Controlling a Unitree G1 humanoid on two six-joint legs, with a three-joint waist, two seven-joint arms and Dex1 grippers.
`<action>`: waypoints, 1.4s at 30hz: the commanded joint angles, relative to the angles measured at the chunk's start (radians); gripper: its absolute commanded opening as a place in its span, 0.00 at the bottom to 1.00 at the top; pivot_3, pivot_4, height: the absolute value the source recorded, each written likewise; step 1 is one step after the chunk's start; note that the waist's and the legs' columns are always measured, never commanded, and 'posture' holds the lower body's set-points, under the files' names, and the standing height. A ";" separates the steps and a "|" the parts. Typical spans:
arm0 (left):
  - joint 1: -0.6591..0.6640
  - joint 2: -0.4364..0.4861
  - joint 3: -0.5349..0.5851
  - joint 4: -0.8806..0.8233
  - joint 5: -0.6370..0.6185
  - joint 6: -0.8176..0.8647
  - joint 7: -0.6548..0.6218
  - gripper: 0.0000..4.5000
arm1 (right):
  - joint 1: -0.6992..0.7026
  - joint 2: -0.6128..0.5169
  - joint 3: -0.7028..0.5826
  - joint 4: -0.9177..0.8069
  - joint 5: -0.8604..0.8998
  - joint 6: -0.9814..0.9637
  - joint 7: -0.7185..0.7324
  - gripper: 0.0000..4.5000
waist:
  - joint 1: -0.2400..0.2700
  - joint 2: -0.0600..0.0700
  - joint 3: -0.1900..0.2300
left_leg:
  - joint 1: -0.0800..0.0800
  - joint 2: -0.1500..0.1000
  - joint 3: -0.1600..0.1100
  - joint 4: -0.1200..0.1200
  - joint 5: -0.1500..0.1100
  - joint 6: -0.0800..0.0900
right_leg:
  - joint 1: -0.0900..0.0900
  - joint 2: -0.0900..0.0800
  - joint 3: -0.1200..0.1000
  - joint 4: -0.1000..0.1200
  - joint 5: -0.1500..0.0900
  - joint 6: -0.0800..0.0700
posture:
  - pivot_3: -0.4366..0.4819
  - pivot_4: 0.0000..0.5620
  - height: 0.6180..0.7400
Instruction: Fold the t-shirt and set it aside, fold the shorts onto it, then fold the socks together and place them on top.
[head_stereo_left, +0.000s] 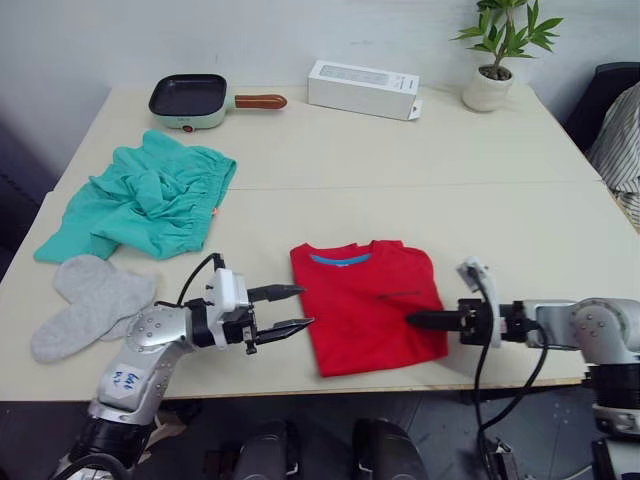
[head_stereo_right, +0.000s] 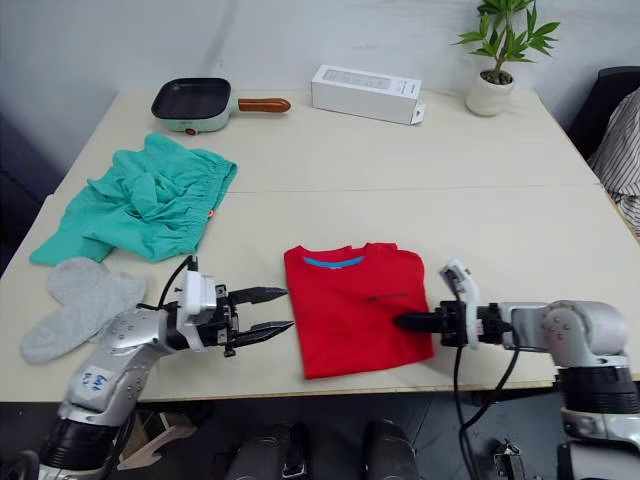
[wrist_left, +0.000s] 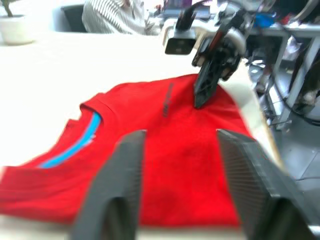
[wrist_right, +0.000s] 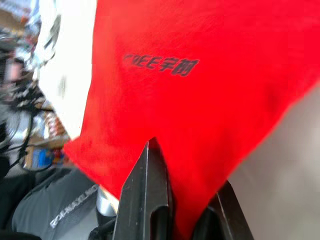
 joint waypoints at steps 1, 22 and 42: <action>0.009 0.033 0.062 -0.085 -0.072 0.047 -0.002 0.85 | 0.004 -0.102 -0.058 0.064 -0.036 -0.054 0.071 0.00 | 0.000 0.001 0.000 | 0.000 0.000 0.001 0.000 0.000 0.000 | 0.000 0.000 0.000 0.000 0.000 0.000 | 0.48 0.27 1.00; 0.018 0.174 0.201 -0.054 -0.135 0.159 -0.080 1.00 | -0.489 -0.296 0.238 1.111 -0.738 -0.651 0.331 0.00 | -0.030 0.007 0.005 | 0.001 0.000 0.008 -0.005 0.005 -0.007 | -0.005 0.001 0.003 0.000 -0.001 0.000 | 0.48 0.27 1.00; 0.210 0.158 0.405 0.140 -0.018 -0.014 -0.037 1.00 | -0.214 -0.376 -0.072 0.632 -0.670 -1.318 0.359 0.99 | -0.041 0.015 0.013 | 0.003 0.001 0.010 -0.006 0.006 -0.012 | -0.006 0.002 0.002 0.003 -0.001 0.000 | 0.48 0.27 1.00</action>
